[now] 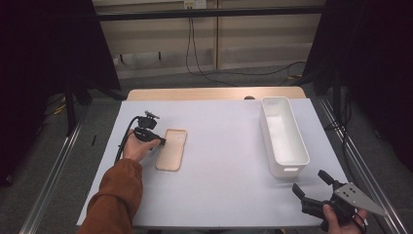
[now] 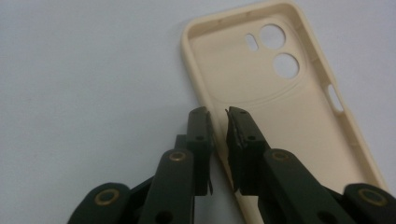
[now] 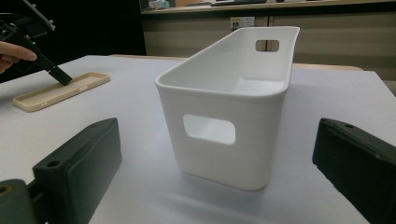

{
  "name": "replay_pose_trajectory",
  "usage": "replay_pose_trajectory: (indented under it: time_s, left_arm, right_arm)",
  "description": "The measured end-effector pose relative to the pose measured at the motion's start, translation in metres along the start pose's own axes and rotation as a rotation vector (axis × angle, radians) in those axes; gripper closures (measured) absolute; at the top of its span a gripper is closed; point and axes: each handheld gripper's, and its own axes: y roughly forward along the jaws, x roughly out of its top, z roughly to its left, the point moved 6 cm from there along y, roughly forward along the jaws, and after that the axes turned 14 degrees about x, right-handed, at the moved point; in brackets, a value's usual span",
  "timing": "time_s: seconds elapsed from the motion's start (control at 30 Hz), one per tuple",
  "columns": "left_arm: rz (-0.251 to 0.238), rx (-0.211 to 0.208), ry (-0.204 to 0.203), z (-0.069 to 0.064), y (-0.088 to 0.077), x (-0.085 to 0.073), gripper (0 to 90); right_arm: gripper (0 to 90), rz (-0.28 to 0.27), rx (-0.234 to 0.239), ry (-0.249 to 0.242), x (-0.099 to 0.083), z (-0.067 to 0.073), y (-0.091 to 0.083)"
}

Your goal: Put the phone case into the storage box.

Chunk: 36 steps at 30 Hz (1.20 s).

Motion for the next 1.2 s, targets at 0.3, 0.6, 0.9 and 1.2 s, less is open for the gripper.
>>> replay_pose_trajectory:
  time_s: [0.3,0.6,0.9,1.2]
  left_arm:
    - [0.000,-0.008,-0.028,-0.0002,0.0005,0.0006,86.7]
    - [-0.019,0.033,-0.031,0.0003,-0.0003,0.0008,88.7]
    - [-0.049,0.056,-0.029,-0.0017,-0.0024,0.0025,88.9]
    - [-0.081,0.049,-0.042,-0.0049,-0.0082,0.0046,89.0]
  right_arm:
    - [1.0,0.000,0.001,0.001,-0.0001,-0.0001,0.0000]
    - [1.0,0.000,0.001,0.002,-0.0002,-0.0002,0.0002]
    - [1.0,0.000,-0.001,0.002,-0.0002,-0.0003,0.0000]
    - [1.0,0.002,0.000,0.001,-0.0004,-0.0004,0.0003]
